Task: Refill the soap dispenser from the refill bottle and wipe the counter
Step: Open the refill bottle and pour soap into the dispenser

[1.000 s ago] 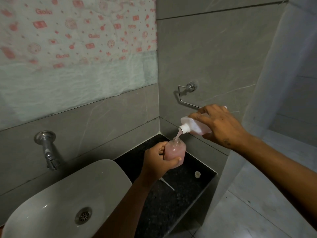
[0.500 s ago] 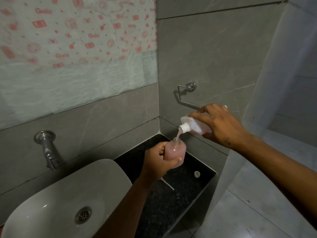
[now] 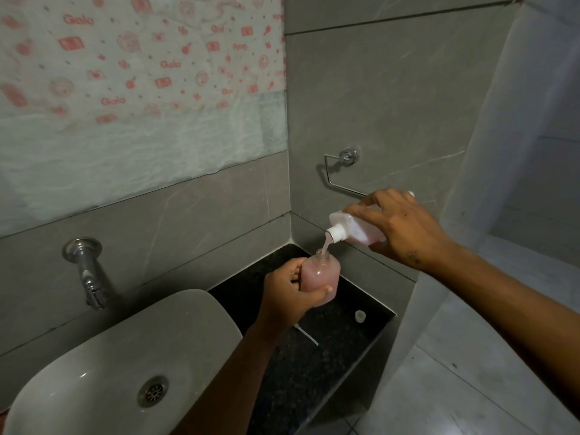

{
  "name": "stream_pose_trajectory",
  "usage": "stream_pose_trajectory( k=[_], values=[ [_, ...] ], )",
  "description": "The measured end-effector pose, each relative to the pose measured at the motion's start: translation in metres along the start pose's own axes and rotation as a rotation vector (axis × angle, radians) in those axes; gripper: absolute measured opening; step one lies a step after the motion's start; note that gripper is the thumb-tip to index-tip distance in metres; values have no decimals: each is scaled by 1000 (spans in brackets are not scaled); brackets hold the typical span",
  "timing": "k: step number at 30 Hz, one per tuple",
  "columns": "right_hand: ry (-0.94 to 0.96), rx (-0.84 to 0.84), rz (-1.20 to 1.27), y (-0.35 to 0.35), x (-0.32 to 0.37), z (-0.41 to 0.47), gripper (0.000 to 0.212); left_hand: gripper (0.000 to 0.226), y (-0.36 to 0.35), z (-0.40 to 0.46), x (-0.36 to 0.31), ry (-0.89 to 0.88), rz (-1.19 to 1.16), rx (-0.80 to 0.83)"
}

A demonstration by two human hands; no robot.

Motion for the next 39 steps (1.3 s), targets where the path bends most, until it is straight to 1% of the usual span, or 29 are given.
stream_pose_trajectory(
  k=[4, 7, 10, 16, 21, 32, 39],
  values=[
    [5, 1, 17, 0, 0, 1, 71, 57, 0, 1, -1, 11, -14, -4],
    [1, 22, 6, -1, 0, 1, 77, 58, -1, 1, -1, 26, -21, 2],
    [2, 11, -12, -1, 1, 1, 77, 58, 0, 0, -2, 35, -28, 0],
    [4, -7, -24, -1, 3, 1, 84, 57, 1, -1, -2, 51, -33, -3],
    [16, -14, -13, -1, 5, 2, 72, 56, 1, -2, 0, 55, -20, -14],
    [18, -23, 10, -7, 6, 4, 69, 59, 1, -1, 7, 73, -30, -33],
    [10, -8, 14, -7, 8, 6, 84, 57, 4, -2, 7, 70, -56, -16]
  ],
)
Point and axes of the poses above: each hand's wrist, its own z-axis towards the middle knuckle, its own y-axis out of the back of the hand, x = y × z, the point moved 2 cm from there along z, towards the middle knuckle, and after that the axes turned 9 degrees about y, right-handed, at the moved point
